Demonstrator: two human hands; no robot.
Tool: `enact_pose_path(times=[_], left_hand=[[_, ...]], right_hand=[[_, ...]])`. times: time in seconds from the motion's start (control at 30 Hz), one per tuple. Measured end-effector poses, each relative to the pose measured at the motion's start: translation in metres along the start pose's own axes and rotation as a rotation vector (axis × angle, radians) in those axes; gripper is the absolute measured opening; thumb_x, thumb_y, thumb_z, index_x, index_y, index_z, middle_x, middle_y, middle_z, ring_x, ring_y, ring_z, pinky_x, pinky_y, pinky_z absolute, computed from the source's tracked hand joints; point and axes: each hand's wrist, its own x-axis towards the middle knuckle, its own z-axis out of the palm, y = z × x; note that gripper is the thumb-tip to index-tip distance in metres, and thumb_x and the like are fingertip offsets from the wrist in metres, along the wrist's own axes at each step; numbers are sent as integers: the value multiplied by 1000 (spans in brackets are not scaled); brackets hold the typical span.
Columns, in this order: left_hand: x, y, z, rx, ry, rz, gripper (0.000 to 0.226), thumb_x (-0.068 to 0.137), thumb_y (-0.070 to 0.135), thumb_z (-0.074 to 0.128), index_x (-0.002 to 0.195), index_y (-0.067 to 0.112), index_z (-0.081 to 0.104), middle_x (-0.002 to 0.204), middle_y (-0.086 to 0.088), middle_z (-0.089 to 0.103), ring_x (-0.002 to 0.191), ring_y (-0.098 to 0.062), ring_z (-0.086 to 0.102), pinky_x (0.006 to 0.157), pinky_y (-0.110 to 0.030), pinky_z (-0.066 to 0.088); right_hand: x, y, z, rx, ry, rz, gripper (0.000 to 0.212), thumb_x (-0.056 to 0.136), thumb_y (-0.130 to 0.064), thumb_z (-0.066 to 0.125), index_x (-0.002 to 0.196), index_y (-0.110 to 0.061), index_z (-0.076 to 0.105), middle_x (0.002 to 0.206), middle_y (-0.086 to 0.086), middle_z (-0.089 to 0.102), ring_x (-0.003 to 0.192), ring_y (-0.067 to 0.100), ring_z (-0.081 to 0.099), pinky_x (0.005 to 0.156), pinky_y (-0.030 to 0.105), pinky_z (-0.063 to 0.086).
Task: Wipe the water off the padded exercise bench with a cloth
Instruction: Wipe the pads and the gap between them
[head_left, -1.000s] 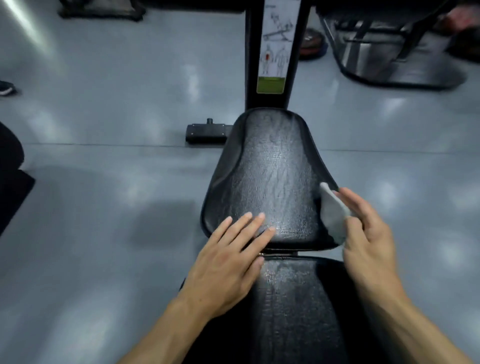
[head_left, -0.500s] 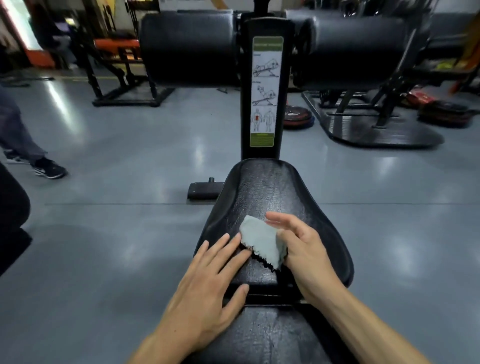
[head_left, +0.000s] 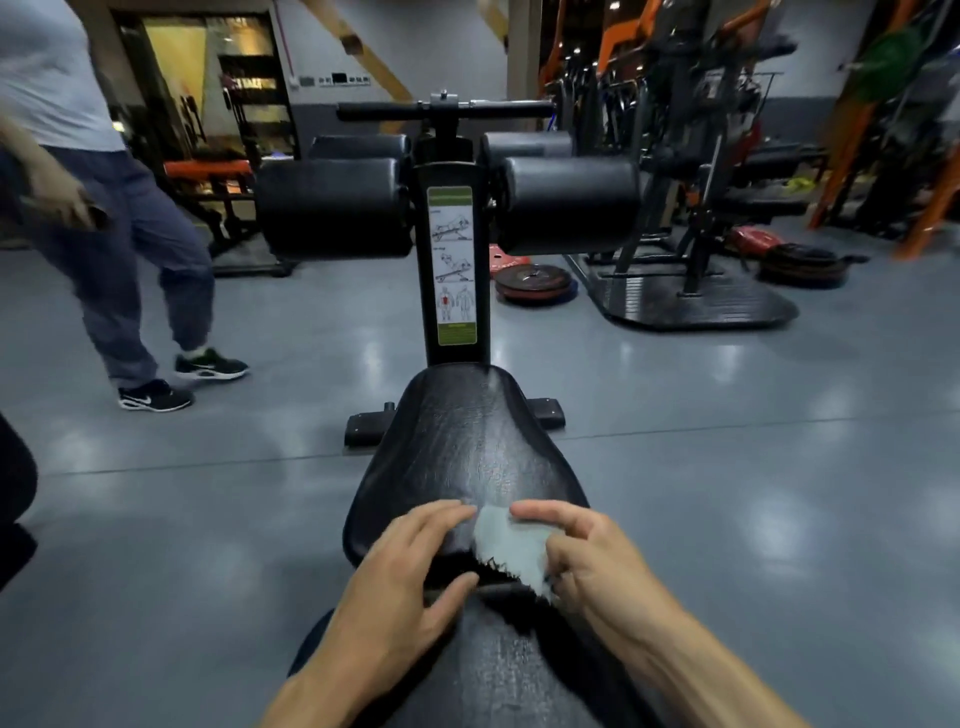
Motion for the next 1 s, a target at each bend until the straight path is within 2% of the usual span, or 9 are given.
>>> enact_pose_path(times=[0.2, 0.33, 0.43, 0.57, 0.63, 0.73, 0.83, 0.93, 1.0], left_hand=[[-36, 53, -30, -30, 44, 73, 25, 94, 47, 57, 118, 40, 61, 118, 27, 59, 108, 4, 59, 90, -28, 52], [-74, 73, -56, -118, 75, 12, 20, 99, 43, 53, 112, 36, 67, 109, 23, 65, 102, 2, 63, 88, -28, 53], [-102, 89, -81, -175, 47, -91, 13, 100, 39, 56, 105, 34, 67, 96, 22, 68, 90, 2, 65, 82, -27, 52], [-129, 110, -109, -320, -37, -270, 17, 99, 37, 57, 87, 26, 64, 74, 12, 64, 67, -2, 55, 67, -24, 45], [-140, 119, -120, -415, -87, -322, 22, 97, 39, 56, 86, 24, 66, 73, 9, 63, 67, -5, 53, 68, -28, 45], [-157, 129, -135, -550, -165, -401, 18, 104, 28, 59, 96, 18, 71, 81, 9, 69, 75, -5, 59, 73, -25, 48], [-173, 141, -146, -731, -185, -429, 16, 103, 20, 60, 104, 8, 71, 88, 3, 72, 83, -8, 63, 78, -24, 50], [-187, 155, -155, -864, -233, -445, 18, 98, 13, 67, 111, 0, 68, 89, -2, 70, 82, -9, 64, 75, -20, 51], [-194, 161, -160, -865, -272, -427, 22, 93, 9, 74, 113, 2, 68, 92, -4, 70, 84, -11, 65, 77, -21, 52]], right_hand=[[-66, -18, 12, 194, -206, 82, 49, 86, 21, 31, 121, 7, 63, 105, 24, 74, 82, 25, 69, 69, 30, 59], [-103, -21, 24, 71, -282, 102, 43, 93, 17, 36, 126, 5, 60, 94, 15, 75, 80, 16, 69, 82, 32, 60], [-135, -21, 35, -80, -328, 83, 35, 94, 15, 46, 123, 4, 63, 80, 6, 69, 67, 9, 65, 94, 43, 59], [-177, -16, 46, -392, -428, -42, 14, 96, -3, 63, 96, -11, 74, 74, -2, 64, 71, 11, 63, 82, 41, 57], [-193, -12, 49, -447, -455, -72, 22, 96, -6, 64, 82, -21, 71, 70, -5, 60, 66, 10, 57, 78, 38, 53], [-213, -10, 49, -433, -507, -96, 7, 97, -8, 65, 96, -10, 72, 78, 0, 66, 72, 12, 60, 80, 37, 52], [-227, -9, 45, -362, -561, -88, 23, 99, -13, 64, 117, 0, 70, 90, 6, 71, 78, 15, 62, 76, 29, 52], [-245, -3, 45, -253, -521, -75, 24, 101, -14, 59, 116, 1, 69, 80, -2, 70, 69, 7, 62, 70, 23, 52], [-256, 4, 49, -218, -477, -78, 26, 100, -18, 60, 115, 0, 70, 86, 2, 71, 76, 10, 65, 72, 26, 53]])
